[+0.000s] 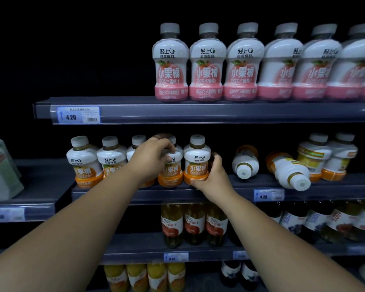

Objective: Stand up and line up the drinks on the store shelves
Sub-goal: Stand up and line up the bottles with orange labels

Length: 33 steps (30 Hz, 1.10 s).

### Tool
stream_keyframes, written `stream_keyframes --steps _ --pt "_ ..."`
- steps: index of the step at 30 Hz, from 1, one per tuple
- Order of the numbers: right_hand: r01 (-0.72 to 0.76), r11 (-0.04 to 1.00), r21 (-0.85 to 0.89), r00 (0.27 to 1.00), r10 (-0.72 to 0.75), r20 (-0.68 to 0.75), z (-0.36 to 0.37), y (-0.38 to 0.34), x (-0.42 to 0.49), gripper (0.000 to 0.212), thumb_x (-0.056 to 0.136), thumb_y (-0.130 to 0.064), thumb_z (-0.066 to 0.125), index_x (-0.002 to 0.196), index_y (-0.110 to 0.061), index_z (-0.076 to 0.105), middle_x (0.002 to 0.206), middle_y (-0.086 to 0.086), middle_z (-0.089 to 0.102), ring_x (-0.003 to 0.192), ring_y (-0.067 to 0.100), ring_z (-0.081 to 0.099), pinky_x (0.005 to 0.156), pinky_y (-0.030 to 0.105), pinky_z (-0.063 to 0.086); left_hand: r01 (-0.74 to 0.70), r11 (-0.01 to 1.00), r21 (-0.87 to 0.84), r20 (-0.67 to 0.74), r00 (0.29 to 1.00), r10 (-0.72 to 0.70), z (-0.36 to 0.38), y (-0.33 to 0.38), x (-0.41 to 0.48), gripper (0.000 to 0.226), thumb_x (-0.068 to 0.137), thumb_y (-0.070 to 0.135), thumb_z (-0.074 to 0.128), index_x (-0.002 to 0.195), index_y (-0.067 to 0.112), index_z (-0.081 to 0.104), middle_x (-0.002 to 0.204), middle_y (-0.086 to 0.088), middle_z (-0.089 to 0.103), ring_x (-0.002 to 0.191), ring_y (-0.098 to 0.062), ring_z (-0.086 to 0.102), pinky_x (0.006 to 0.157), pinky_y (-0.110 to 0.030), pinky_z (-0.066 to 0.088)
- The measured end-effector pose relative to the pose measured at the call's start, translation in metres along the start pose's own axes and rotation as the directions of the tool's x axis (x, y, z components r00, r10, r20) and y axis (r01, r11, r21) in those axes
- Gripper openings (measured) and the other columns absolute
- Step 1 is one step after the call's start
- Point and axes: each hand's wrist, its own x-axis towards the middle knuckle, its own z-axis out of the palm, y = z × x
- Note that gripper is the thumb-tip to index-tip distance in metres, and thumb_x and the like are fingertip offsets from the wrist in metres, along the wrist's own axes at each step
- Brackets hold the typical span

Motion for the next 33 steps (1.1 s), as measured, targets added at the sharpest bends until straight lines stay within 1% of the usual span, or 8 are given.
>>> stream_keyframes --steps 3,8,10,13,17,23,27,33 --pt "0.013 0.999 0.034 1.0 -0.013 0.005 -0.014 0.003 -0.007 0.114 0.071 -0.032 0.089 0.155 -0.034 0.011 0.156 0.001 0.035 0.142 0.021 0.037 0.113 0.046 0.039 -0.032 0.998 0.052 0.027 0.999 0.031 0.002 0.0 0.0 0.032 0.091 0.012 0.063 0.117 0.03 0.061 0.131 0.001 0.05 0.117 -0.022 0.051 0.089 -0.033 0.047" --pt "0.162 0.987 0.017 0.985 -0.16 -0.058 -0.052 0.014 -0.017 0.081 0.082 -0.022 0.08 0.149 -0.032 0.035 0.148 -0.005 0.043 0.132 0.012 0.044 0.108 0.033 0.044 -0.086 0.977 0.197 -0.063 0.993 0.1 0.013 0.017 -0.007 0.057 0.082 0.023 0.068 0.136 0.029 0.052 0.137 -0.008 0.047 0.124 -0.033 0.042 0.103 -0.045 0.038" --pt "0.242 0.967 -0.086 0.957 -0.252 -0.142 -0.069 0.02 -0.021 0.063 0.084 -0.021 0.078 0.139 -0.027 0.049 0.136 -0.007 0.05 0.12 0.012 0.051 0.099 0.029 0.046 -0.146 0.964 0.224 -0.086 0.982 0.168 0.018 0.028 -0.004 0.06 0.078 0.026 0.072 0.135 0.026 0.053 0.138 -0.011 0.048 0.124 -0.035 0.043 0.104 -0.047 0.037" --pt "0.257 0.882 -0.396 0.881 -0.382 -0.279 -0.089 0.034 -0.019 0.049 0.076 -0.021 0.078 0.123 -0.018 0.062 0.115 0.003 0.059 0.106 0.029 0.054 0.088 0.036 0.044 -0.176 0.961 0.211 -0.085 0.977 0.197 0.027 0.044 0.004 0.063 0.075 0.028 0.072 0.135 0.025 0.051 0.135 -0.01 0.05 0.121 -0.036 0.049 0.102 -0.047 0.041" --pt "0.143 0.839 -0.524 0.938 -0.284 -0.198 -0.096 0.05 -0.008 0.05 0.075 -0.026 0.075 0.123 -0.024 0.062 0.114 0.007 0.051 0.107 0.036 0.044 0.091 0.04 0.041 -0.2 0.963 0.183 -0.061 0.975 0.214 0.04 0.059 0.009 0.064 0.079 0.028 0.072 0.138 0.025 0.047 0.134 -0.009 0.049 0.119 -0.037 0.049 0.099 -0.046 0.042" --pt "0.207 0.783 -0.586 0.937 -0.331 -0.112 -0.094 0.055 0.004 0.045 0.079 -0.011 0.069 0.124 -0.018 0.064 0.117 0.012 0.051 0.106 0.037 0.043 0.089 0.044 0.044 -0.171 0.97 0.175 -0.037 0.983 0.18 0.055 0.07 0.008 0.067 0.082 0.023 0.069 0.144 0.025 0.043 0.137 -0.01 0.047 0.124 -0.036 0.041 0.101 -0.047 0.039" --pt "0.218 0.705 -0.675 0.928 -0.364 -0.08 -0.093 0.053 0.012 0.059 0.077 -0.002 0.066 0.131 -0.024 0.061 0.12 0.015 0.046 0.111 0.038 0.038 0.093 0.043 0.037 -0.153 0.974 0.166 -0.063 0.984 0.166 0.056 0.067 0.009 0.063 0.08 0.017 0.069 0.14 0.022 0.048 0.131 -0.009 0.049 0.123 -0.035 0.042 0.098 -0.044 0.041" --pt "0.25 0.619 -0.745 0.936 -0.352 0.022 -0.099 0.05 0.024 0.045 0.082 -0.027 0.075 0.125 -0.035 0.063 0.138 0.011 0.041 0.125 0.039 0.03 0.099 0.045 0.027 -0.153 0.974 0.165 -0.094 0.981 0.17 0.053 0.065 0.012 0.056 0.08 0.015 0.071 0.133 0.02 0.055 0.126 -0.008 0.053 0.117 -0.035 0.047 0.092 -0.043 0.044"
